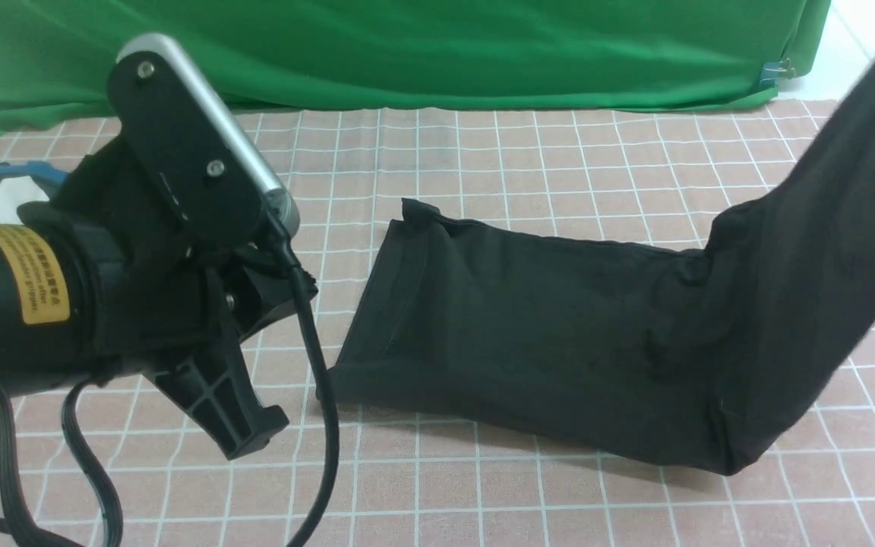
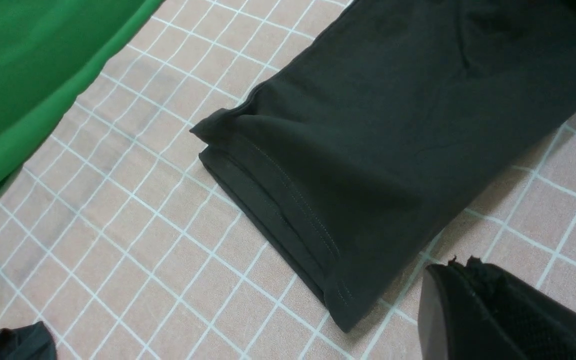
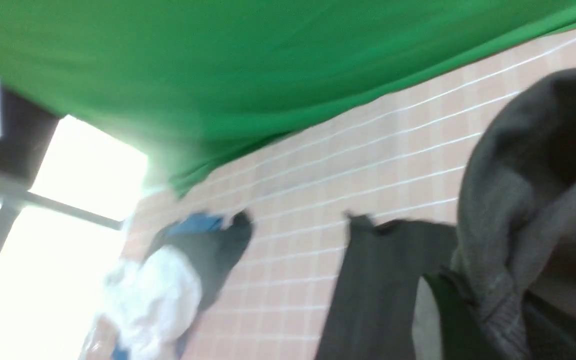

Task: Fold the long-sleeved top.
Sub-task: Use the right arm to drag the right edge of the fabric to the left and folds it over the left edge

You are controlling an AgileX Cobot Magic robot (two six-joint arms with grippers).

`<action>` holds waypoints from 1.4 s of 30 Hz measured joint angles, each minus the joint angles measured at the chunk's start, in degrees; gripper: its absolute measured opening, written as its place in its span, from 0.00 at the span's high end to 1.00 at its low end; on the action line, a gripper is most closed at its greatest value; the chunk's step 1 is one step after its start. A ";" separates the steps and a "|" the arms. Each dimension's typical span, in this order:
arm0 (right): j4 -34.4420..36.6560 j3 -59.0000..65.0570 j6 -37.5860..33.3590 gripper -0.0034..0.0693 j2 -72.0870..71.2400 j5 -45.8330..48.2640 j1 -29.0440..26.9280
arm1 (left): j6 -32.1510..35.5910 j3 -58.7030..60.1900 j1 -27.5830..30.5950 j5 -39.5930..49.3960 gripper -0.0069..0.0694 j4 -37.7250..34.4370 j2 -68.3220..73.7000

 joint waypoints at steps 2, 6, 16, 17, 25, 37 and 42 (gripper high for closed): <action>0.23 -0.55 -0.19 0.83 1.53 -1.98 4.40 | -0.48 0.00 0.00 0.22 0.89 0.65 0.00; 0.51 -2.16 -0.37 0.83 4.80 -7.15 12.86 | -2.69 0.00 0.41 0.98 0.89 2.91 0.00; 1.02 -10.57 -1.63 0.83 19.33 -16.41 31.73 | -9.23 0.00 6.46 1.68 0.89 6.72 0.00; 1.02 -11.50 -1.69 0.83 20.26 -16.60 32.42 | -9.32 0.00 6.54 1.63 0.89 6.72 0.00; 1.22 -19.11 -1.69 0.83 31.09 -17.87 38.99 | -9.86 0.00 6.65 -2.50 0.89 5.82 -1.79; 1.64 -22.81 -1.28 0.83 41.61 -19.84 42.47 | -6.93 0.00 6.65 -11.03 0.89 0.86 -8.28; 1.76 -23.04 0.75 0.82 43.92 -21.48 42.95 | -6.25 0.00 6.65 -11.02 0.89 0.14 -8.46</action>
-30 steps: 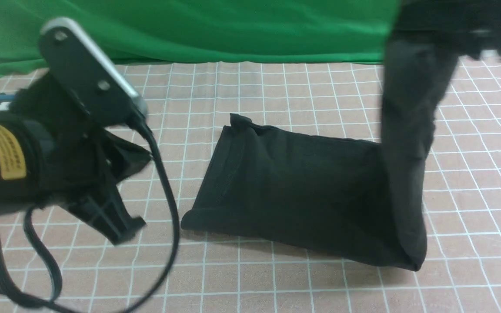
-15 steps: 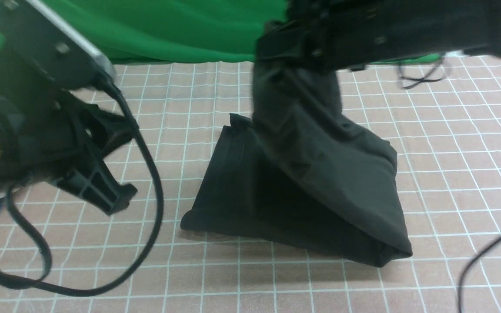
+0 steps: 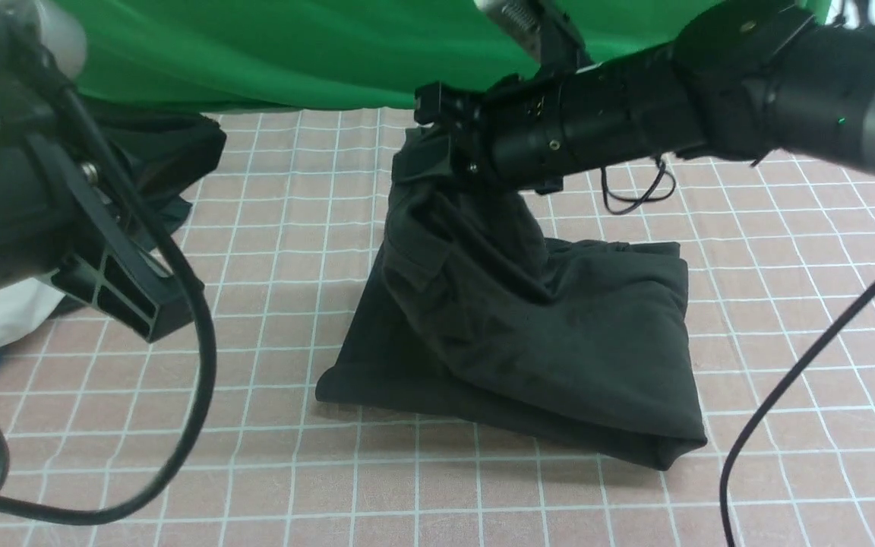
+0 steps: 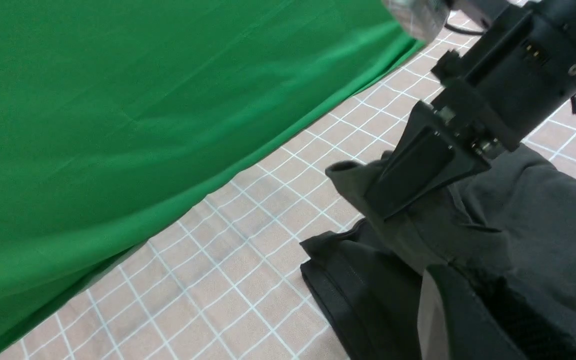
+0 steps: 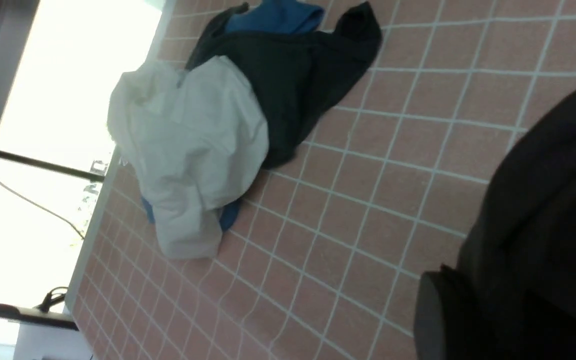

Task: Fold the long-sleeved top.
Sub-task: Use the right arm to drag the right edge of the fabric to the left and folds it over the left edge

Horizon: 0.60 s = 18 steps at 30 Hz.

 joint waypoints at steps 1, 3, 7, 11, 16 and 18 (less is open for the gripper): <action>0.04 0.00 0.78 0.78 0.53 -0.55 0.11 | 0.20 0.00 0.00 0.00 0.89 -0.25 0.00; 0.12 -0.06 0.99 0.63 1.16 -2.16 0.43 | 0.20 0.00 0.00 0.00 0.89 -0.52 0.00; 0.12 -0.89 1.23 0.28 1.22 -2.22 0.48 | 0.71 0.00 0.00 0.58 0.89 -0.60 0.00; -1.60 -3.08 1.30 0.11 -0.51 3.84 -2.13 | 1.03 0.00 0.00 1.65 0.89 -0.78 0.00; -19.37 -3.98 7.09 0.40 -6.78 12.84 -7.43 | 1.75 0.00 0.00 1.88 0.89 -4.27 1.06; -33.45 -3.63 13.90 0.54 -9.67 16.43 -8.08 | 3.06 0.00 0.00 1.88 0.89 -6.45 2.91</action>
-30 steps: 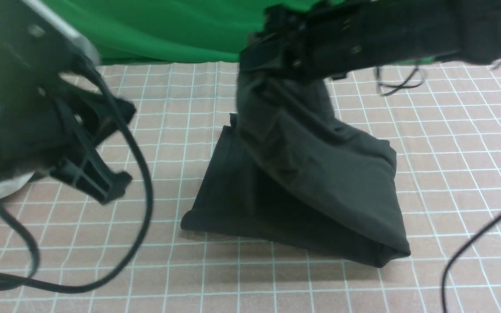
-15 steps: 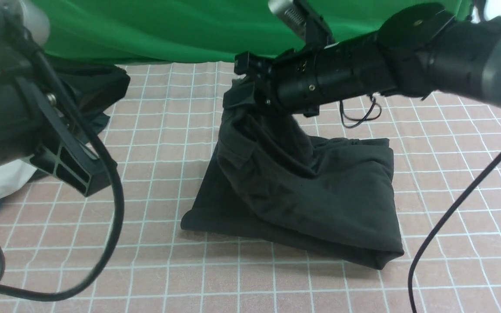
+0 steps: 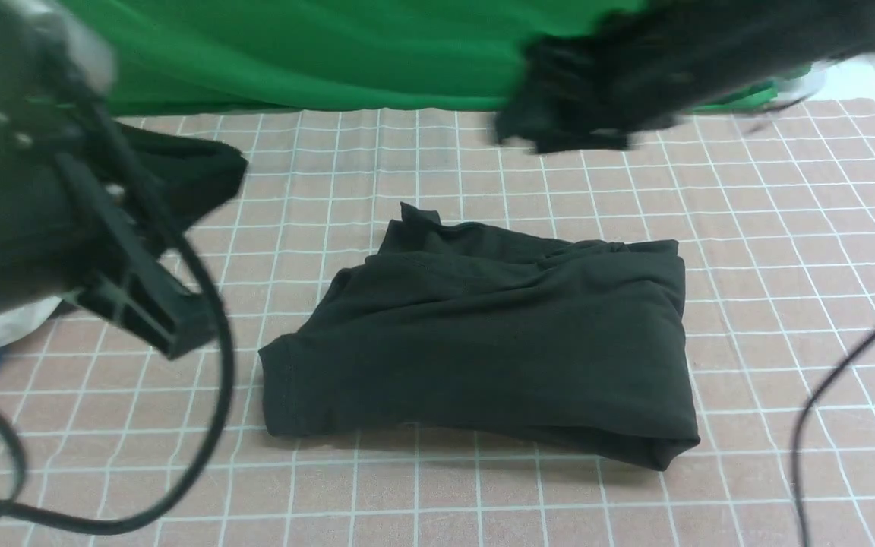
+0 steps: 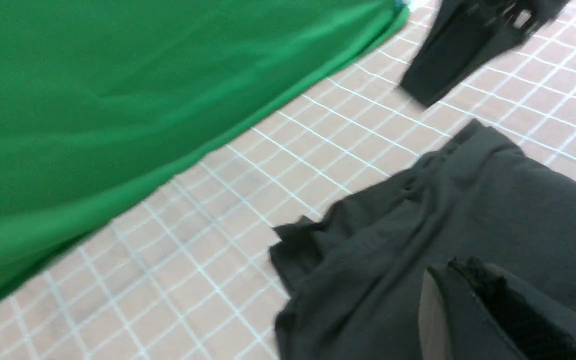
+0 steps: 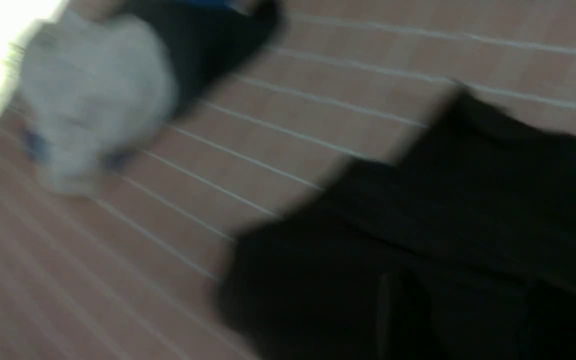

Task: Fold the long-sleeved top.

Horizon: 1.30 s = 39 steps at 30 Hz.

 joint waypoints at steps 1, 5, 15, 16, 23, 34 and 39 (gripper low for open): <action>-7.13 0.81 3.82 0.58 -1.25 1.38 0.01 | 0.63 0.00 0.00 0.00 0.89 -1.01 1.38; -26.13 7.19 17.49 0.57 -3.41 2.67 -0.31 | 3.11 0.00 0.00 0.14 0.89 -5.43 9.50; -30.09 13.89 22.16 0.12 0.47 -6.09 -1.83 | -4.56 0.00 0.83 4.64 0.84 -1.37 27.09; -30.15 13.89 21.72 0.13 0.75 -6.15 -2.03 | -6.43 0.00 1.44 5.67 0.82 -1.05 27.42; -30.27 13.90 20.53 0.25 0.96 -8.41 -2.27 | -11.43 0.00 9.97 8.58 0.51 -3.78 28.13; -30.27 13.90 19.40 0.26 0.96 -11.46 -2.34 | 0.65 0.00 13.42 -2.58 0.13 -11.92 40.83; -30.27 13.90 18.74 0.26 0.96 -10.54 -2.46 | 1.65 0.00 13.47 -6.42 0.23 -7.57 46.77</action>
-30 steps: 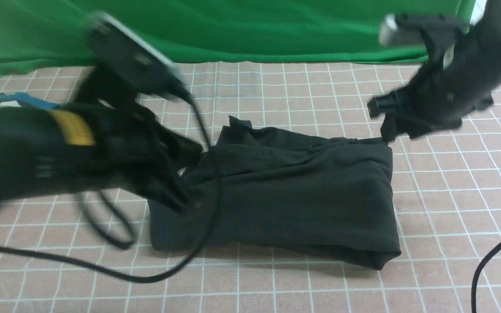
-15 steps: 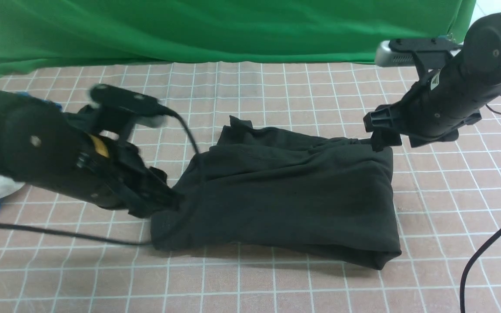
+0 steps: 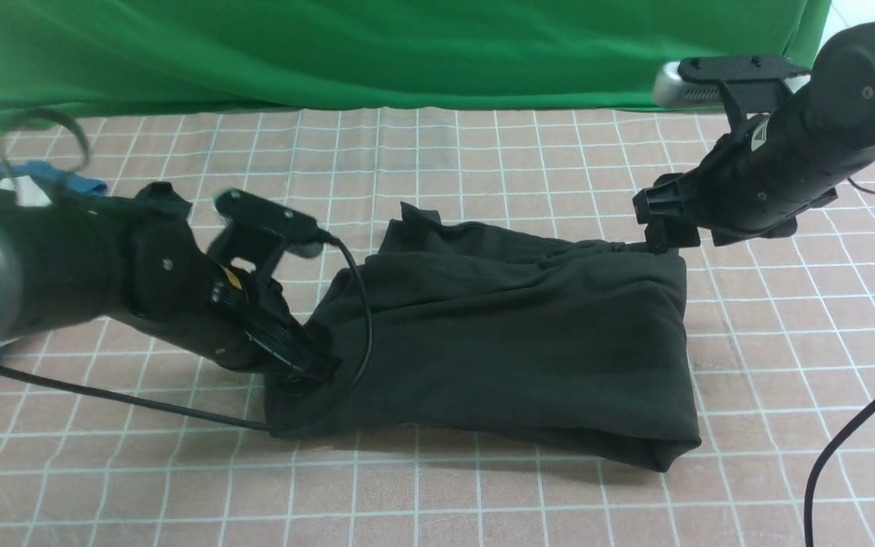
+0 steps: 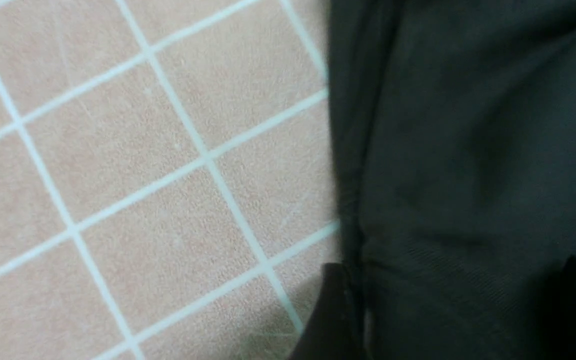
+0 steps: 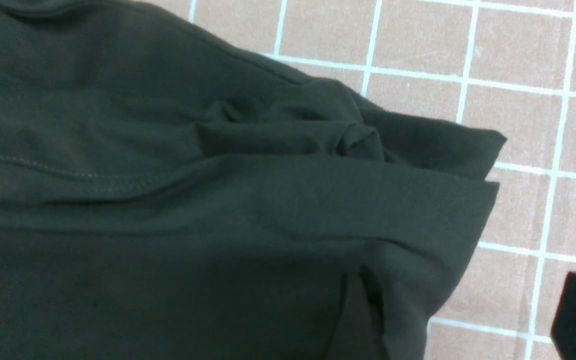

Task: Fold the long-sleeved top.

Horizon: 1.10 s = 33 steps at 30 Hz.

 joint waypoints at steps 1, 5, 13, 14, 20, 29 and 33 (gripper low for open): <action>0.00 0.00 -0.07 0.26 0.00 0.00 0.00 | 0.06 0.00 0.00 -0.13 0.26 -0.02 0.70; 0.00 0.00 -0.20 0.26 0.00 0.00 0.00 | 1.37 -0.11 0.00 -0.66 0.44 -0.65 2.65; 0.00 0.00 -1.71 0.26 0.00 1.43 -0.09 | 4.66 -1.69 0.14 0.77 0.82 -1.08 2.91; 0.00 0.00 -1.71 0.26 0.00 1.54 -0.09 | 4.66 -1.69 0.22 0.97 0.82 -0.96 2.91; -0.93 0.00 -3.23 0.26 0.00 2.16 -0.19 | 4.47 -7.03 0.48 4.47 0.82 1.43 -2.64; 0.82 0.00 1.40 0.26 1.68 1.26 -4.10 | 4.47 -10.75 0.48 5.68 0.82 2.29 -5.37; 3.99 0.00 0.90 0.26 3.86 1.29 -4.64 | 4.47 -10.75 0.48 6.89 0.82 3.23 -2.45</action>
